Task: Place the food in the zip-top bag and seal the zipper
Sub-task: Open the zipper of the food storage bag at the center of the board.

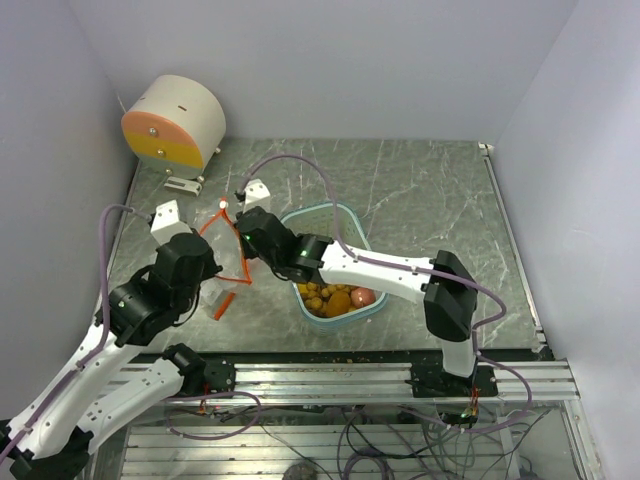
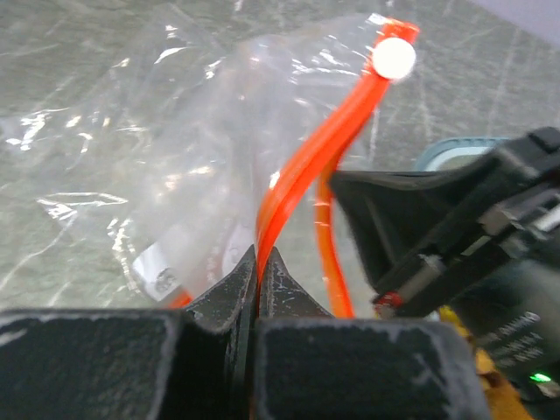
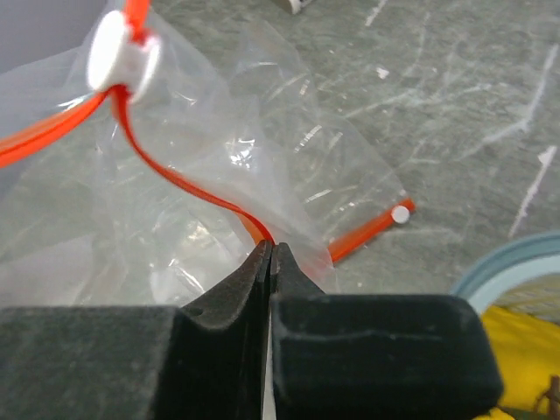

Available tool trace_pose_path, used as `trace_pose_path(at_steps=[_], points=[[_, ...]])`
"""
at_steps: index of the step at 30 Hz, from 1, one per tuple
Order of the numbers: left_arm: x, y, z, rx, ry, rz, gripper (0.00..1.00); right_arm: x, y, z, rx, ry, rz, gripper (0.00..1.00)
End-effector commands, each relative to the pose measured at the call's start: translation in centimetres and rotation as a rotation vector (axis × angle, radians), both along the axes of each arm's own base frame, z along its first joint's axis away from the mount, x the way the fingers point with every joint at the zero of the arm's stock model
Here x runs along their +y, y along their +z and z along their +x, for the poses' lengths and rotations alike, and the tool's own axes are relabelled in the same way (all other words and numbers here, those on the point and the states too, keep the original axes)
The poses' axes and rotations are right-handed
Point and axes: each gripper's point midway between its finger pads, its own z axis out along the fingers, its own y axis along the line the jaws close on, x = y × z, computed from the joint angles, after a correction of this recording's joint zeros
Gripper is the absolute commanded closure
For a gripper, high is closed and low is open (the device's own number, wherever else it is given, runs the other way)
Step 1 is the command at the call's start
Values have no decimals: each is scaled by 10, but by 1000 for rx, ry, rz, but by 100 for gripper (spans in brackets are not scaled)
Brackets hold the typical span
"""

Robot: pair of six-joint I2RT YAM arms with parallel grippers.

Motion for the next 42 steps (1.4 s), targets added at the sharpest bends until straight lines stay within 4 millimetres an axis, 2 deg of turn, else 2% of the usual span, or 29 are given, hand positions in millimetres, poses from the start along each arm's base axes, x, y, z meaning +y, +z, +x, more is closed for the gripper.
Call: trace_pose_path(at_steps=[1, 2, 6, 10, 13, 16, 20, 24, 27, 33, 36, 42], points=[[36, 0, -8, 29, 136, 119, 93, -37, 14, 5, -40, -109, -39, 100], [44, -1, -11, 41, 163, 153, 93, -45, 23, 5, -45, -115, -27, 100], [69, 2, -20, 55, 268, 224, 93, -78, 33, 8, -7, -119, 16, 100], [73, 11, -20, 26, 275, 225, 93, -116, 36, 17, 1, -171, 34, 100], [71, 13, -17, 15, 271, 216, 93, -122, 33, 15, 4, -125, 49, 100], [62, 12, -14, 9, 236, 189, 93, -100, 44, -2, -29, 52, 77, 100], [51, 11, -11, -21, 193, 135, 93, -56, 68, -40, -82, 286, 133, 72], [46, 14, -10, -60, 165, 90, 93, -24, 78, -65, -95, 408, 186, 54], [44, 15, -10, -69, 158, 73, 93, -8, 77, -65, -82, 435, 189, 48], [37, 9, -7, -50, 139, 64, 93, 21, 75, -70, -58, 481, 205, 47], [32, 9, -5, -55, 125, 49, 93, 31, 64, -67, -34, 473, 183, 47], [19, 12, -1, -68, 80, 6, 93, 43, 37, -47, -21, 401, 118, 46]])
